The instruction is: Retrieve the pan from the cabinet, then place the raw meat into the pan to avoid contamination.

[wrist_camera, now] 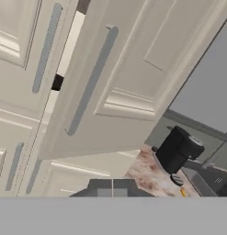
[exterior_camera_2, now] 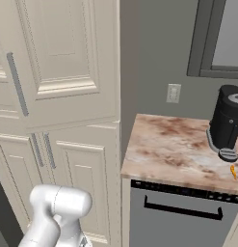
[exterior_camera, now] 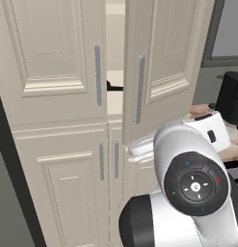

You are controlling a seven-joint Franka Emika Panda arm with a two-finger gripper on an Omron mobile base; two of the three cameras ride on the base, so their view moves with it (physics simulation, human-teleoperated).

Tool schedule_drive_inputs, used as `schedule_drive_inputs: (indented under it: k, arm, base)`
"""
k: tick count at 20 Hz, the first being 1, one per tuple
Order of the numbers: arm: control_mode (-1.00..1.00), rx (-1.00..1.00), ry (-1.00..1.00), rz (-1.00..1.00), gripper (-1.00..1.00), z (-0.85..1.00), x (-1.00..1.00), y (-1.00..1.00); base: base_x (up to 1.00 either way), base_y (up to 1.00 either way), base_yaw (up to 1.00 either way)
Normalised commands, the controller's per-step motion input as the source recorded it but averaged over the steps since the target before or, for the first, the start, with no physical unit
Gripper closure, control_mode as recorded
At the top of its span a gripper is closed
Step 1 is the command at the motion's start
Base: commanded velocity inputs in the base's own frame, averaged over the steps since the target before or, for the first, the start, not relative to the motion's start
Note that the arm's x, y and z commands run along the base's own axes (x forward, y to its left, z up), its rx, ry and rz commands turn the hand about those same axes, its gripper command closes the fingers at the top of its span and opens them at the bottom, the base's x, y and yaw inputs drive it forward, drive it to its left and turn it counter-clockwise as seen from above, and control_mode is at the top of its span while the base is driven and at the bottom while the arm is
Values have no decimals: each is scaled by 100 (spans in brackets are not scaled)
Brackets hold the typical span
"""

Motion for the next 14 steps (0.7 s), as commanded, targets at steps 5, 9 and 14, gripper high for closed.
schedule_drive_inputs:
  k: [5,9,14]
  arm:
    - [-100,-22,13,7,100,-6,-1,30]
    - [-100,-27,13,9,100,-12,0,22]
    - [-100,-28,8,9,100,-18,1,13]
  base:
    - [0,0,0]
    - [0,0,0]
    - [0,0,0]
